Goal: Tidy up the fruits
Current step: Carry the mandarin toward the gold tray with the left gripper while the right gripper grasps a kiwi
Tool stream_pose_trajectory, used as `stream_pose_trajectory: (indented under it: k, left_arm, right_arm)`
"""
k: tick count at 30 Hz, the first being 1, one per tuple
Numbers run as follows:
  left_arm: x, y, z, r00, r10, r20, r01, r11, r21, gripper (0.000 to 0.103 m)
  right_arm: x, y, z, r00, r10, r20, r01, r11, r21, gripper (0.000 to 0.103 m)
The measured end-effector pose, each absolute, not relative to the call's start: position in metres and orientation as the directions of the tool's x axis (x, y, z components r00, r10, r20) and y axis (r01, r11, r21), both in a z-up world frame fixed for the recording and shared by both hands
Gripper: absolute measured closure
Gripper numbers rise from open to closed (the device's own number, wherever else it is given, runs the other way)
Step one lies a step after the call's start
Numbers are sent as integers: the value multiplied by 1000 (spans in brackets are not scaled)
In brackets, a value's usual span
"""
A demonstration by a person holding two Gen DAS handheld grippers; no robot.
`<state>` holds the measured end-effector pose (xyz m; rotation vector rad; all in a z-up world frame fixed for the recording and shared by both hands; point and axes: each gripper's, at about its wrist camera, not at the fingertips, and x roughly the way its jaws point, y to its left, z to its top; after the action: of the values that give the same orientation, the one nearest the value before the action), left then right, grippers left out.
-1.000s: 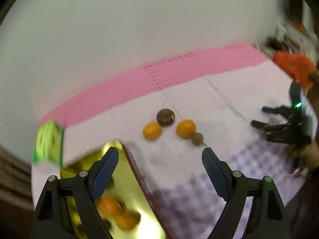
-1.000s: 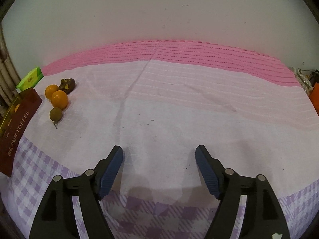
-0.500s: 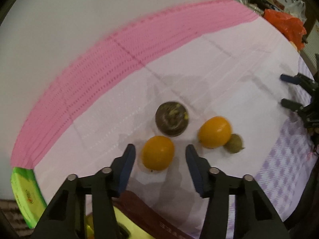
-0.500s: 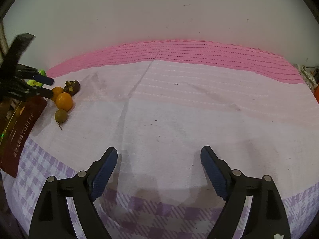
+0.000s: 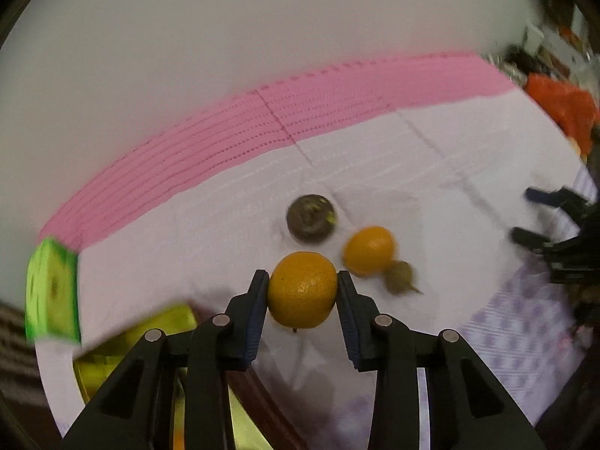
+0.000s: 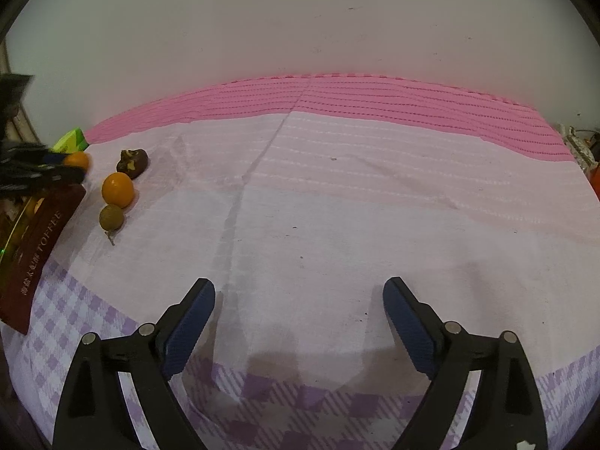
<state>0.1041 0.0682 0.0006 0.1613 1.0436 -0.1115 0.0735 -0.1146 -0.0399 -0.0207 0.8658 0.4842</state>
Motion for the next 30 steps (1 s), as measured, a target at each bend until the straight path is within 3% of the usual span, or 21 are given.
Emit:
stream_pose_trajectory:
  k: [10, 21, 24, 30]
  left_arm:
    - [25, 69, 44, 560, -54, -827, -7, 998, -69, 66]
    - [-25, 106, 53, 567, -1, -824, -162, 980, -112, 66]
    - [-32, 114, 54, 574, 15, -819, -195, 974, -119, 66]
    - [-52, 129, 56, 585, 62, -809, -269, 955, -122, 66]
  right_arm:
    - [49, -28, -3, 409, 620, -670, -678, 698, 232, 51]
    - [70, 41, -14, 342, 631, -696, -709, 659, 250, 55]
    - [73, 51, -20, 321, 615, -720, -717, 655, 239, 79]
    - [66, 42, -16, 326, 636, -699, -724, 644, 248, 80]
